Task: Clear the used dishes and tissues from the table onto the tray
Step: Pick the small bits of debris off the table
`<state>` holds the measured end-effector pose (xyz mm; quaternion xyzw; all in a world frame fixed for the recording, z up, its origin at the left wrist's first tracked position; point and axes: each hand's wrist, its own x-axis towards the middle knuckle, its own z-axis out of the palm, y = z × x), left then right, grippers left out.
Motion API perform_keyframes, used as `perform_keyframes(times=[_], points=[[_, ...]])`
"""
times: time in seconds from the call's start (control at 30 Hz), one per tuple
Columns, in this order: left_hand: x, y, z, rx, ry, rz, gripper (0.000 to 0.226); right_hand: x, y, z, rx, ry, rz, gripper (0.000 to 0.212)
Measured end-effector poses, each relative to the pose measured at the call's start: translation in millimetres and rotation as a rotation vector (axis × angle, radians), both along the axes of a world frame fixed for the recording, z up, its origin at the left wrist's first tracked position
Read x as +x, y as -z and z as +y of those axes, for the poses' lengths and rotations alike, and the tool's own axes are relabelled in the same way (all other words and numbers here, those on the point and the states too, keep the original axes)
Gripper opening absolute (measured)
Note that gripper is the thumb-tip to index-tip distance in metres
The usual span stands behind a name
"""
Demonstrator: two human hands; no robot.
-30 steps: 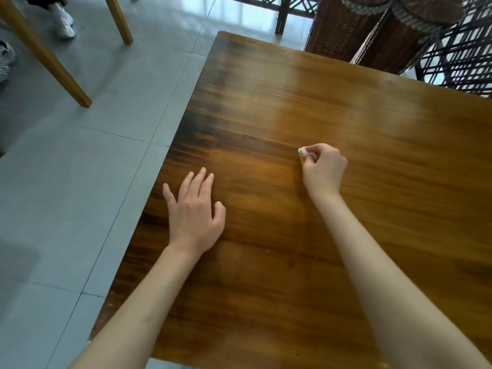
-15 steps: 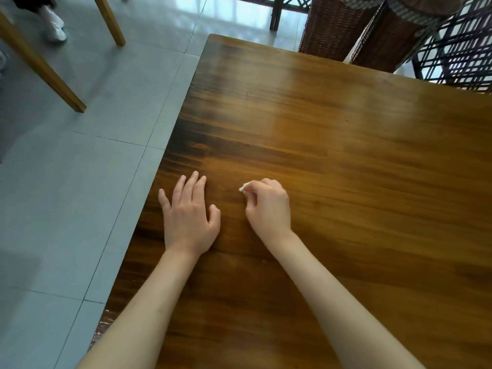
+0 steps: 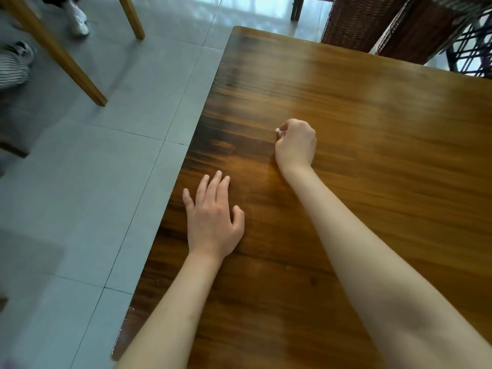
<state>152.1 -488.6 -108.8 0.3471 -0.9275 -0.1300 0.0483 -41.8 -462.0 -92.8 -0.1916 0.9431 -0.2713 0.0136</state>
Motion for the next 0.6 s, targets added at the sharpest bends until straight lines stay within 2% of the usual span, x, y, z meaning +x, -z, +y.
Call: perform_keyframes(times=[0.13,0.23,0.33,0.43,0.53,0.6], points=[[0,0,0,-0.014,-0.002,0.008,0.055,41,1,-24,-0.002,-0.304,0.074,0.013],[0,-1,0,-0.01,-0.013,0.031,0.051,70,0,-27,-0.026,-0.578,0.032,0.014],[0,-2,1,-0.011,-0.016,0.04,0.048,76,-2,-20,-0.032,-0.687,-0.031,0.016],[0,-1,1,-0.006,-0.005,0.034,0.053,62,-12,-5,-0.109,-0.537,-0.011,0.014],[-1,0,0,-0.01,-0.005,0.028,0.055,24,-17,28,-0.199,-0.219,0.041,0.013],[-2,1,0,-0.008,-0.008,0.024,0.056,-2,-15,54,-0.161,-0.032,0.026,0.017]])
